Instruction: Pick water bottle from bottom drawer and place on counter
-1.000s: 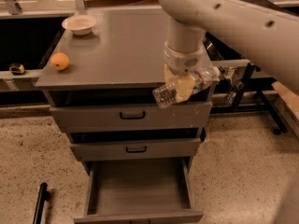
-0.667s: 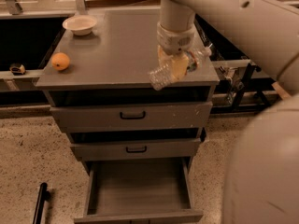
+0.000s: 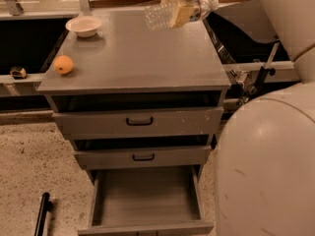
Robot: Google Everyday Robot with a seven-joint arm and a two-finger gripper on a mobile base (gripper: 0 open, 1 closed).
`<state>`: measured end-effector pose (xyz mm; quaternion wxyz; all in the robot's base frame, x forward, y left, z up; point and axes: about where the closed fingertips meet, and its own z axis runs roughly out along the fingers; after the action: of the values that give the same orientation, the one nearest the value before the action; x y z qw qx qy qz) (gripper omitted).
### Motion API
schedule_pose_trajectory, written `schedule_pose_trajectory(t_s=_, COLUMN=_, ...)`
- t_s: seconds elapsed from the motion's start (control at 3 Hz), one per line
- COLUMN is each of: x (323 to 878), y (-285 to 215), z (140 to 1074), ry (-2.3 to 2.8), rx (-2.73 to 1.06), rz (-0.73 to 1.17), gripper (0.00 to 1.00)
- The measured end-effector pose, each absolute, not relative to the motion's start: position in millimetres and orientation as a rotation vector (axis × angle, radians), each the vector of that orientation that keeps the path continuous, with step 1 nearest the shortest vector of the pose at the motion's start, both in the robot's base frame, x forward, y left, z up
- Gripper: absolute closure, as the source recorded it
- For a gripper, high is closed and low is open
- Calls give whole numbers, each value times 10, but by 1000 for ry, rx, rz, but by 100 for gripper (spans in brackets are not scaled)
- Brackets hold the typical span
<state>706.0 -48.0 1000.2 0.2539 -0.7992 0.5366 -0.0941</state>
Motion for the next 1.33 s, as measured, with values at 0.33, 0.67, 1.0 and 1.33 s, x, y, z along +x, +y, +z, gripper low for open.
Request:
schedule_pose_trajectory(t_s=0.33, x=7452, y=-637, z=10104, ry=1410, rx=-1922, rz=-216, gripper=100)
schedule_pose_trajectory(t_s=0.67, x=7867, y=-785, z=10072, ry=1416, rx=-1709, rz=-177, gripper=100)
schedule_pose_trajectory(t_s=1.0, x=8246, y=-827, z=9708, ry=1511, rx=-1643, rz=-173, gripper=100)
schedule_pose_trajectory(t_s=1.33, x=8393, y=-801, z=9415, ry=1575, rx=-1650, rz=-152, gripper=100)
